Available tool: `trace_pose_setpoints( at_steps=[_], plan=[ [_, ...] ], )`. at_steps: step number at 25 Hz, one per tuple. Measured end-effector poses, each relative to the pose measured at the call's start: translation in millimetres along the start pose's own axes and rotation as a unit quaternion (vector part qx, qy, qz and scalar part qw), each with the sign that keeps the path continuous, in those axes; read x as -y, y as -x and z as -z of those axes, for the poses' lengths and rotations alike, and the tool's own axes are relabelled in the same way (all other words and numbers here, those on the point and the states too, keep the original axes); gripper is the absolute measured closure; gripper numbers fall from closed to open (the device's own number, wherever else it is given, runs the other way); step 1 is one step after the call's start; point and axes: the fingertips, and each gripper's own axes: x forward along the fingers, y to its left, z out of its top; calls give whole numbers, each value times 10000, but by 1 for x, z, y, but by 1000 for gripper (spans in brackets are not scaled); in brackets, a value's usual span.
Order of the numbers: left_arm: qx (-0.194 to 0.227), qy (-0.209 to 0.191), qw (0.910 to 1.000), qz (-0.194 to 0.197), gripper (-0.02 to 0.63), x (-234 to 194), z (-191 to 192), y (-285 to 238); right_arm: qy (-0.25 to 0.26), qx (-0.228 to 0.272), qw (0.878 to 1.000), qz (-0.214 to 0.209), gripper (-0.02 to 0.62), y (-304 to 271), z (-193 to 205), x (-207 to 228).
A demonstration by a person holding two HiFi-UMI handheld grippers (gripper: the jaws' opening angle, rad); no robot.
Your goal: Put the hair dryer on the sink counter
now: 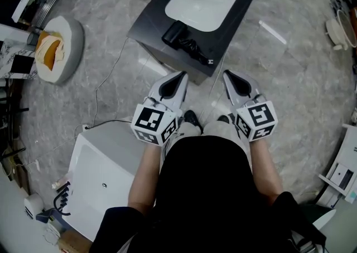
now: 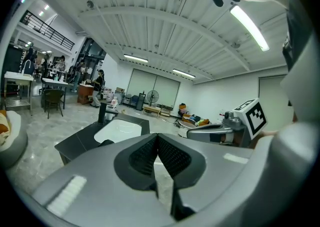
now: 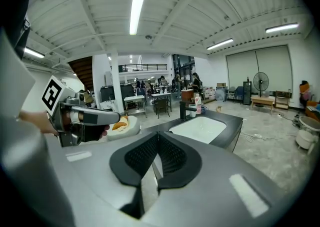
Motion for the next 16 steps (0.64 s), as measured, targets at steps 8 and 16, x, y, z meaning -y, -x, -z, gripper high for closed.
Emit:
trace_pose_setpoints(
  at_steps=[8, 16],
  plan=[
    [-37, 87, 9999, -57, 606, 5, 3, -4, -29, -7, 9999, -139, 584, 5, -4, -5],
    [-57, 123, 9999, -101, 606, 8, 5, -4, -39, 24, 9998, -192, 584, 9, -7, -8]
  ],
)
